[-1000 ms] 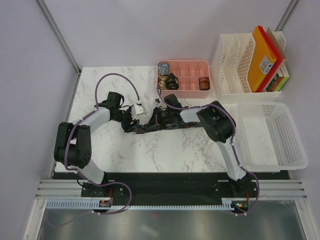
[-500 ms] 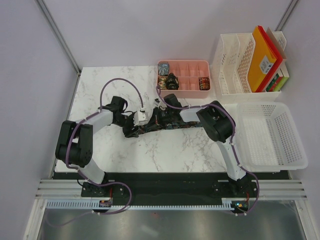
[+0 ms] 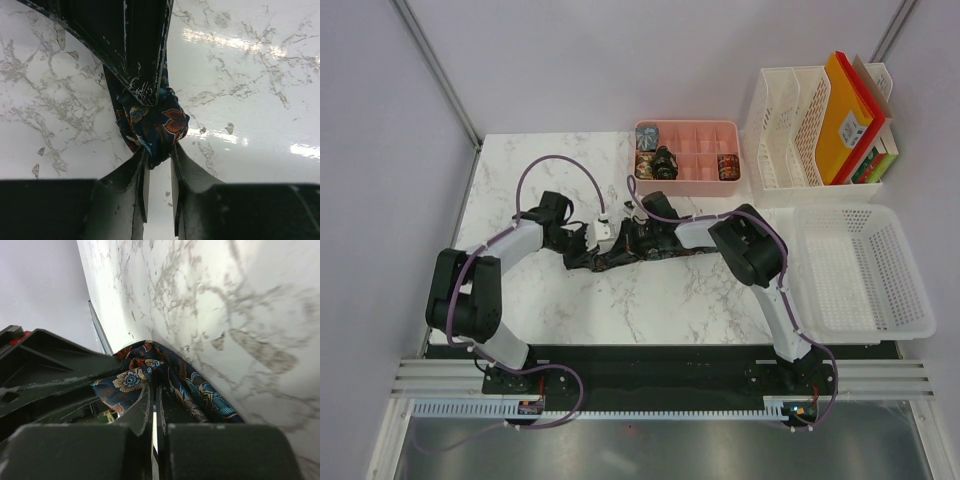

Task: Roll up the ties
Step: Roll the tie at the center of the board.

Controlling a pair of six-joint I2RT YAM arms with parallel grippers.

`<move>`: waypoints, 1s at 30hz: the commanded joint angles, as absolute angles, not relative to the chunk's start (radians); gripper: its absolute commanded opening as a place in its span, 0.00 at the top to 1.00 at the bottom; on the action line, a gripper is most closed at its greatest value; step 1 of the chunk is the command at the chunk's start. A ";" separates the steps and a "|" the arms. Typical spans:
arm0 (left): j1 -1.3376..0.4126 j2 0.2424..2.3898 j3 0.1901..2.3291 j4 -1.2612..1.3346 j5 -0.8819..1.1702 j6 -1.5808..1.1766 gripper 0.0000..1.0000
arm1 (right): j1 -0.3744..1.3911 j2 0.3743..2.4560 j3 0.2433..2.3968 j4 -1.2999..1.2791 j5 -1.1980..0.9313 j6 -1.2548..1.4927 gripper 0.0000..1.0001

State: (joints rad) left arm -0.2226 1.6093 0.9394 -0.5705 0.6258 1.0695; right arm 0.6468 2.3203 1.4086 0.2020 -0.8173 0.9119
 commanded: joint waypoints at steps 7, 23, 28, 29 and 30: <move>-0.239 1.563 0.960 -0.641 0.612 1.031 0.46 | 0.678 2.393 1.336 0.141 -0.673 0.939 1.00; -0.244 1.506 0.813 -0.397 0.566 0.933 0.44 | 0.704 2.365 1.276 0.150 -0.660 0.951 1.00; -0.253 1.464 0.856 -0.413 0.638 0.933 0.57 | 0.709 2.379 1.295 0.149 -0.657 0.953 1.00; -0.265 1.463 0.862 -0.420 0.638 0.930 0.59 | 0.707 2.384 1.299 0.147 -0.657 0.953 1.00; -0.271 1.468 0.871 -0.425 0.637 0.930 0.60 | 0.706 2.388 1.307 0.147 -0.658 0.953 1.00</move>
State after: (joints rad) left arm -0.2443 1.5120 0.8177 -0.4435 0.5678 0.9539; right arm 0.6796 2.3066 1.3388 0.3103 -0.7841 1.0023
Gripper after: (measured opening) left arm 0.435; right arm 0.011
